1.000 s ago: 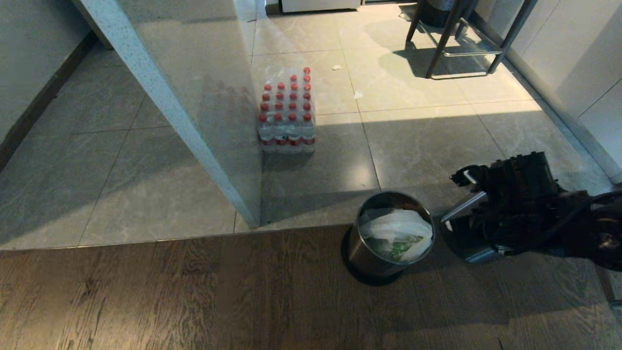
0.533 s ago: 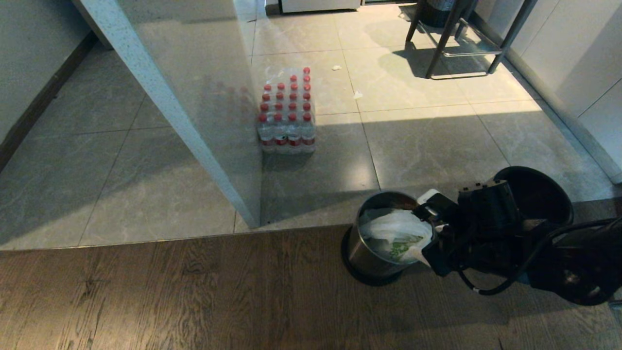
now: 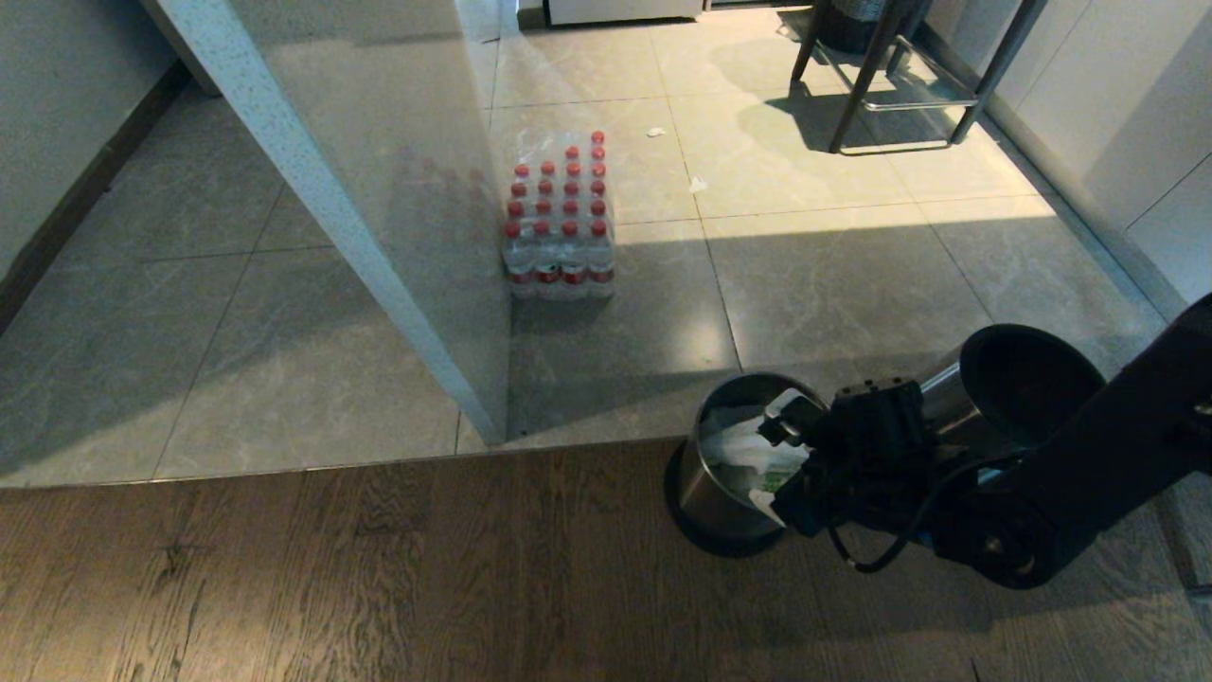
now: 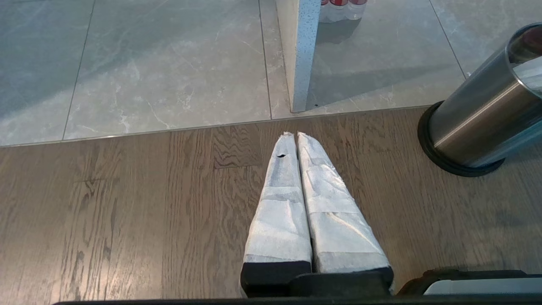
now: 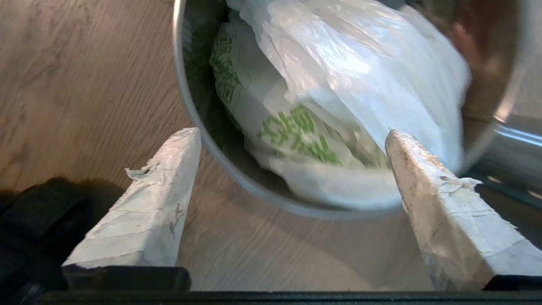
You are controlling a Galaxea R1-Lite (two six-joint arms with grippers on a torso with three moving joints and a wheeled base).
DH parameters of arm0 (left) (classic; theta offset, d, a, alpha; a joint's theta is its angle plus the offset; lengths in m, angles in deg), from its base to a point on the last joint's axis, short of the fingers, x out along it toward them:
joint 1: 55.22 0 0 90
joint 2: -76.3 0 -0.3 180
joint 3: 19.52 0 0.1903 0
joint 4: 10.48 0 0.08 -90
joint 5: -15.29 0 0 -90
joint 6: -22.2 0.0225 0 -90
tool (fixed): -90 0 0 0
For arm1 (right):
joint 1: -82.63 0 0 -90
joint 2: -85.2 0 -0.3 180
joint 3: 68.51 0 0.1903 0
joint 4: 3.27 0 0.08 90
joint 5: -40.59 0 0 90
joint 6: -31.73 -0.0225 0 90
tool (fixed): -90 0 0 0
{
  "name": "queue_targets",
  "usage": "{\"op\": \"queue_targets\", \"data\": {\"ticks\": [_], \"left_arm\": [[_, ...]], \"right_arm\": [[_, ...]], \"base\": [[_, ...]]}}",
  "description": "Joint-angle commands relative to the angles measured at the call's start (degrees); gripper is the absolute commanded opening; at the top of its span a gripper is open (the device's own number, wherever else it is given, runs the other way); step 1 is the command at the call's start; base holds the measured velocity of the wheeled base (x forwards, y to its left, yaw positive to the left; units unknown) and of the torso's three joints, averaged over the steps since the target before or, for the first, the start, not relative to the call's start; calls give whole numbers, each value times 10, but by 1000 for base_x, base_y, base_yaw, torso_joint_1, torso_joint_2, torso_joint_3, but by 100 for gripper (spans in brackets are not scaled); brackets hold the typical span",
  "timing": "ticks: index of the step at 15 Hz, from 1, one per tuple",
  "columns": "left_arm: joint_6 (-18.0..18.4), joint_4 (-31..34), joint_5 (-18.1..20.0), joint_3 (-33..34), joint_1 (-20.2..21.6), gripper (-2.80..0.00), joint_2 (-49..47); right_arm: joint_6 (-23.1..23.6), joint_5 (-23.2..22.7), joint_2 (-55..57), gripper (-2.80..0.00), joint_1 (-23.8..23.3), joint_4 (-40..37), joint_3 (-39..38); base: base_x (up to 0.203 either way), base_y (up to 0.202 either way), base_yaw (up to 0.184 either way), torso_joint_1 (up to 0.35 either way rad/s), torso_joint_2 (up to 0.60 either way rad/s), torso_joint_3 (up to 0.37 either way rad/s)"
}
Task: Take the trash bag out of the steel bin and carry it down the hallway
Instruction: Pick up the trash bag
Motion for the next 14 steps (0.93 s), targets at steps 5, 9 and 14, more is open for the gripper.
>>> {"op": "queue_targets", "data": {"ticks": [5,9,14], "left_arm": [[0,0,1,0,0,-280,0],[0,0,0,0,0,-280,0],[0,0,0,0,0,-280,0]], "right_arm": [[43,-15,60,0,-48,-5,54],[42,-22,-17,0,-53,-62,41],[43,-21,-41,0,-62,-97,47]], "base": [[0,0,0,0,0,0],[0,0,0,0,0,0],[0,0,0,0,0,0]]}}
